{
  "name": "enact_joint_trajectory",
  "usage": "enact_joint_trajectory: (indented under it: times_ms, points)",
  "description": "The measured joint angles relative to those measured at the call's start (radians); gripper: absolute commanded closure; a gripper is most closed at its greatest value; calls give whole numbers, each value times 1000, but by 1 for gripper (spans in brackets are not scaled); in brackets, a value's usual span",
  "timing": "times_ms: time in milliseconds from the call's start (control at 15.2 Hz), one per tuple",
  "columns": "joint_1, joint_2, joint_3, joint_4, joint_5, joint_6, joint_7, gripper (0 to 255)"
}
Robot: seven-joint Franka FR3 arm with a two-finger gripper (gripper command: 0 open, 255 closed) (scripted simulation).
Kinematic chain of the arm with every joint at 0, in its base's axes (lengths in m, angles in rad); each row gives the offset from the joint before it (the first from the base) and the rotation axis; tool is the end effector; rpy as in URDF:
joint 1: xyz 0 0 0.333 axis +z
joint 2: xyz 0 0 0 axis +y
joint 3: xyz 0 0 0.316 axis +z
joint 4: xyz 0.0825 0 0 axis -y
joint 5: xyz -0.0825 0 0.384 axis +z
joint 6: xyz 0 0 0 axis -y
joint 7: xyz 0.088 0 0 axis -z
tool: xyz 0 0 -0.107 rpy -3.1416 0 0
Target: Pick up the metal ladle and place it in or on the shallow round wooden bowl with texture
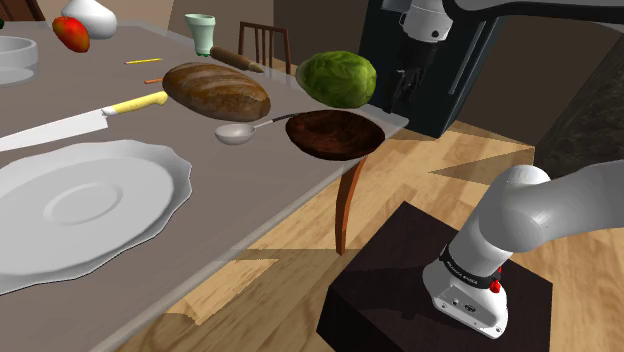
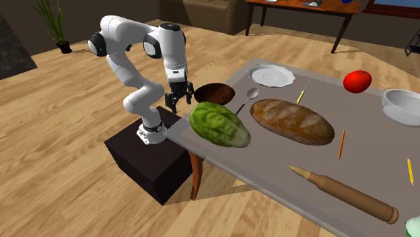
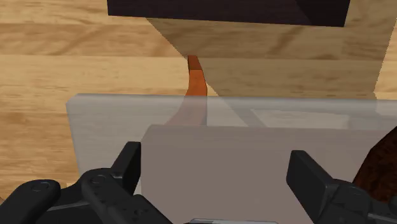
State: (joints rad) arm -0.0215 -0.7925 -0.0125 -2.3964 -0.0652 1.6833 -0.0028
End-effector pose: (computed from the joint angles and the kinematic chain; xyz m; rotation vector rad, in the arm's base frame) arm 0.3152 -0.0181 0.5838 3.0816 -0.0356 0.1209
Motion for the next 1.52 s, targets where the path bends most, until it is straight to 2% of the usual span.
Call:
enact_joint_trajectory:
  times_ms: [66, 198, 792, 1188, 1518]
  points:
    - [0, 0, 0, 0, 0, 0, 0, 0]
    - [-6, 3, 40, 4, 27, -13, 75, 0]
    - [-66, 131, 302, 111, 212, -47, 646, 0]
    - [-138, 322, 456, 286, 275, -45, 1028, 0]
    - [-193, 519, 577, 461, 269, -31, 1363, 0]
